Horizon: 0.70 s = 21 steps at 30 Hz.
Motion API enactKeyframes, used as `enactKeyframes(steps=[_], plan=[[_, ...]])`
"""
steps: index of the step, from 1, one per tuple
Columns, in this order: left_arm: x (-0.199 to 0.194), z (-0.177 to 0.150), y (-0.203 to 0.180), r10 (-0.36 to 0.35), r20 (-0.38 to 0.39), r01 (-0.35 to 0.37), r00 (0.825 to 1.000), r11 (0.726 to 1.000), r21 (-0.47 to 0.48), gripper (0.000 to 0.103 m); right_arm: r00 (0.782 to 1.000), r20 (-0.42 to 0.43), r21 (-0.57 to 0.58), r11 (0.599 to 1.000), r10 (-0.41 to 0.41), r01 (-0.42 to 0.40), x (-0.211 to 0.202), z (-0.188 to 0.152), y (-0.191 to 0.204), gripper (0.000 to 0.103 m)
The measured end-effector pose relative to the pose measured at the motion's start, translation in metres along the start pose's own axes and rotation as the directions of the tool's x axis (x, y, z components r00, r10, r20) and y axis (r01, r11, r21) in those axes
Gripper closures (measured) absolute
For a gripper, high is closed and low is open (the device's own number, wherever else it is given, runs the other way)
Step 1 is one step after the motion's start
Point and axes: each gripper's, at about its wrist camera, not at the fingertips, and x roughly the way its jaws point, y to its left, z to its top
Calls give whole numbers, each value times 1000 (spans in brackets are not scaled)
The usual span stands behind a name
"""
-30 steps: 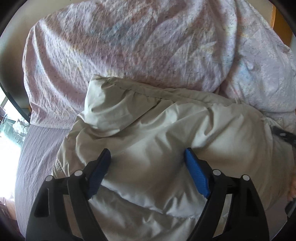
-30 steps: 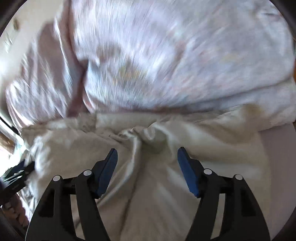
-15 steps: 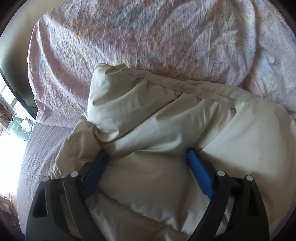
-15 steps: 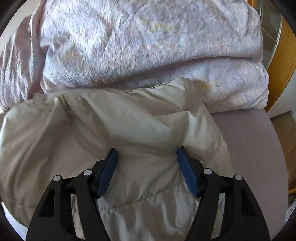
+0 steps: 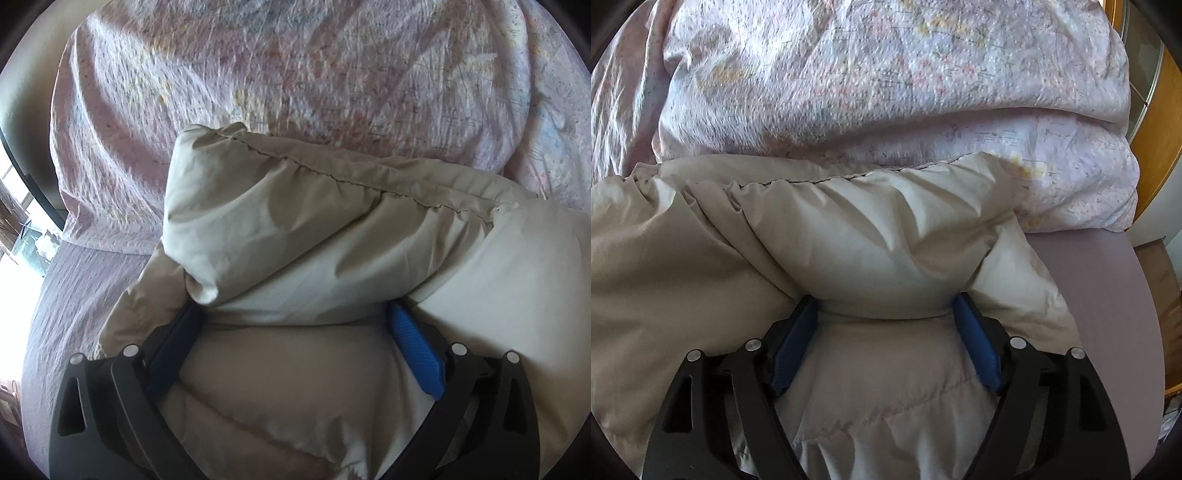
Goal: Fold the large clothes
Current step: 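Press both grippers into the folded jacket to flatten the fold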
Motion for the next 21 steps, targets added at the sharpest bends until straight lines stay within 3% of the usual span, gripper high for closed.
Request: enactKeyframes(steps=[9,21], plan=[[12,-2,4,-10,31,11,999,1000,-3,2,999,38,-3,1000,-1,1,38,-15,11,21],[18,-11,-1,-21,81,22,997,1000,-16,2,997,75,-7,1000,0,1,65,-6,27,17]])
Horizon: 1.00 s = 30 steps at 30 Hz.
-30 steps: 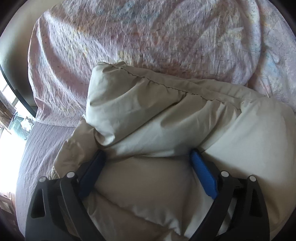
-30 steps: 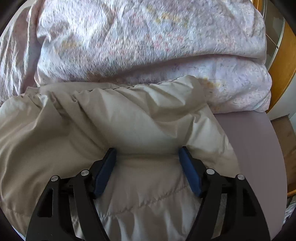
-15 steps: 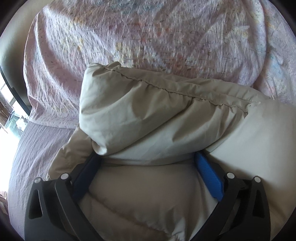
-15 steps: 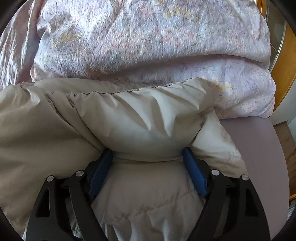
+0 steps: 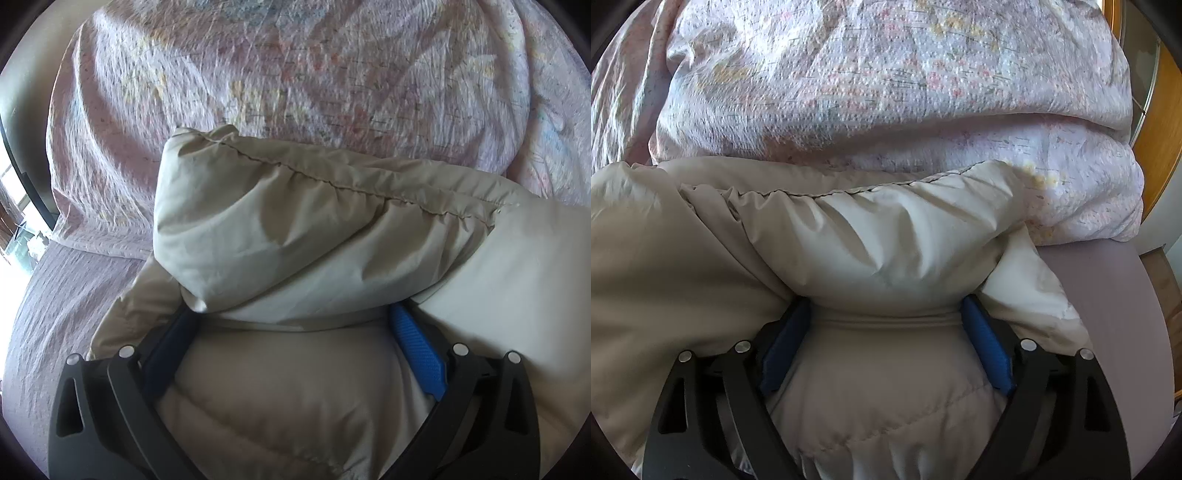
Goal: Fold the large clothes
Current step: 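Press both grippers into the folded jacket to flatten the fold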
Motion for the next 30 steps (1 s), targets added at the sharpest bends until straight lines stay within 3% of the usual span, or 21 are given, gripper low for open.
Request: enactKeyframes(steps=[20,30], plan=[[4,-6,-1,11,29,-11,1000,1000,-7,2,999,28,19,1000,-15,14,-8,-16,3,16],[-26,-2,6,27,-53,-27,998,1000,4,2,995,-100,32,999,-9,13,-32,1,-14,16]])
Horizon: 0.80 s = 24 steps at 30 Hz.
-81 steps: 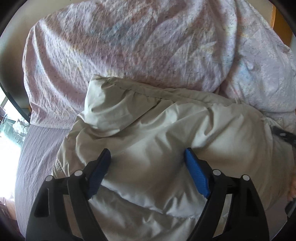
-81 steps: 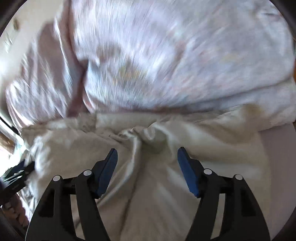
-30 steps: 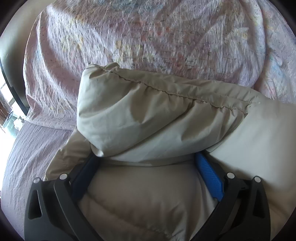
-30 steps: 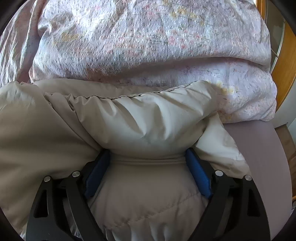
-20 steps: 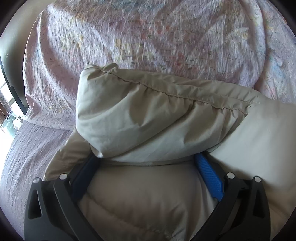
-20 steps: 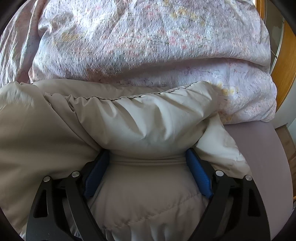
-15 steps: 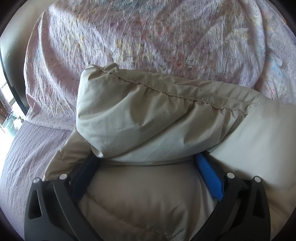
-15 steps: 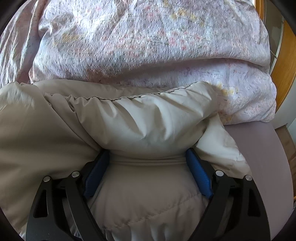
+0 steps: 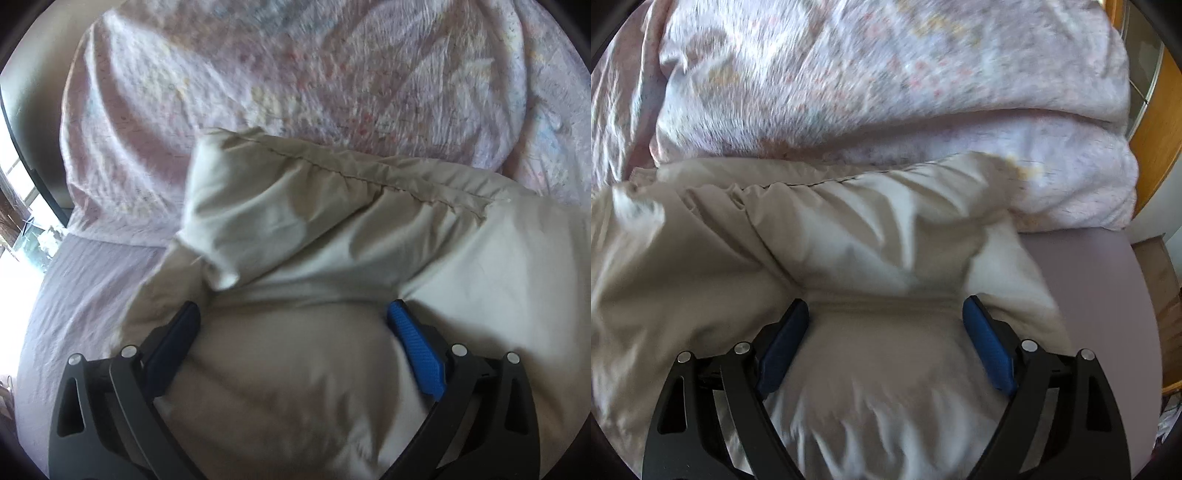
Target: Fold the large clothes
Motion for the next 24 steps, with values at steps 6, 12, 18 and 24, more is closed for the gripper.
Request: enactKeyframes(steps=[6,12,18,24], plan=[[-47,-7,33,9,17,-9,1000,1000,-19,2,998,40,121,992,-53,48,-48,-9,-55,15],[-61,-22,73,8,-64,-12,998,998,-65,2,989,-132,284,959,62,-23,-41,-39,-105,15],[-51,-50,83,-68,-178,48,982,992,-117,8,938,-214,476,868,272,-143,-25,-63,-122,14],[-41,-67,81,-141,-210,94,967,971,-220,25,907,-191,607,772,375,-191,-16,-80,-125,38]])
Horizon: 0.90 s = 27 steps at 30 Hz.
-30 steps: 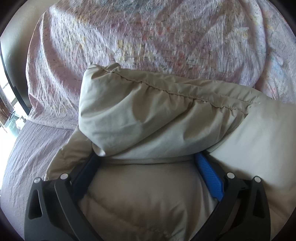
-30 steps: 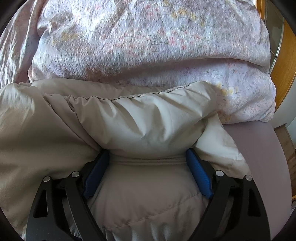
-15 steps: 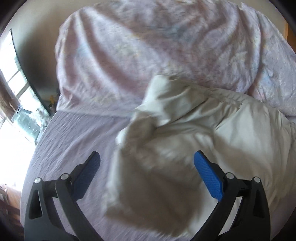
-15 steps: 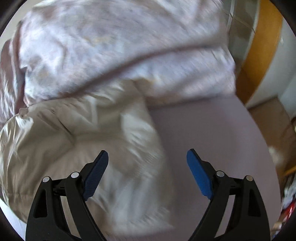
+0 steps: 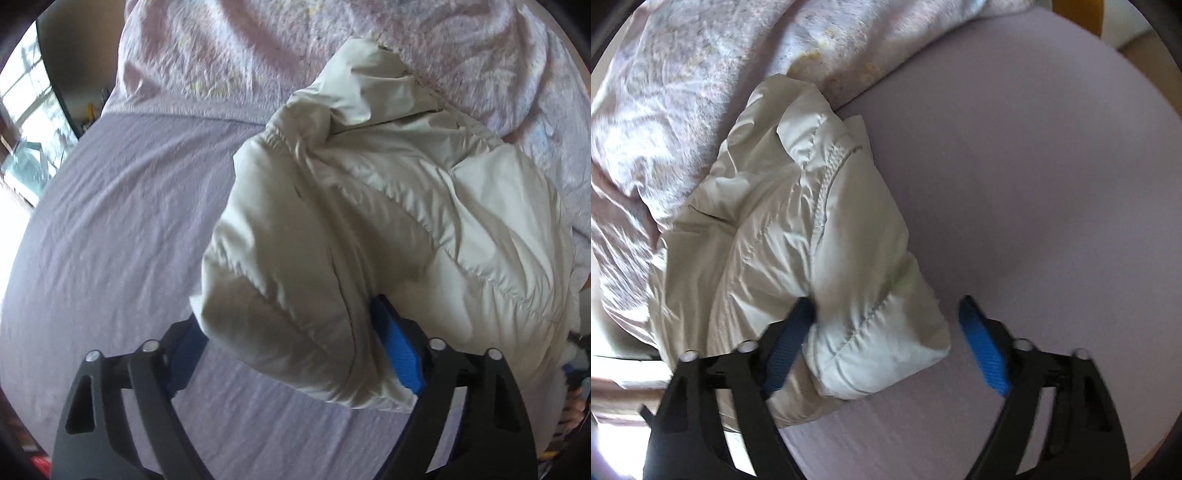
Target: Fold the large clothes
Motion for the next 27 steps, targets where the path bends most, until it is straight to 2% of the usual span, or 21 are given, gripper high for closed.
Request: enactKeyframes(steps=[1,3,7,9,12,19,24,27], plan=[[0,-4,0,-12,-1,12,1000,1000,-14,27,1000,-1,22,1000,20,-20,1,-3,-3,41],[0,-4,-1,-21,2,21,1000,999,-25,39,1000,8,41,999,18,-19,0,-6,-1,55],[-7,-11,-7,-12,29,12,1000,1000,-24,60,999,37,23,999,-27,26,-8,-12,10,68],[-12,-14,-6,-36,39,38,999,998,-49,68,998,45,25,999,-31,30,-12,-16,17,74],[-20,-16,-4,-31,55,33,998,999,-41,72,998,57,21,1000,-23,21,-20,-24,20,76],[-43,-33,-1,2,83,-1,997,1000,-4,74,999,42,0,1000,9,-9,-31,-40,16,77],[-66,-59,12,16,106,-17,994,1000,10,74,999,10,-23,999,40,-40,-31,-56,15,77],[-75,-75,31,12,103,-12,995,1000,4,74,998,-15,-26,998,65,-65,-39,-77,14,77]])
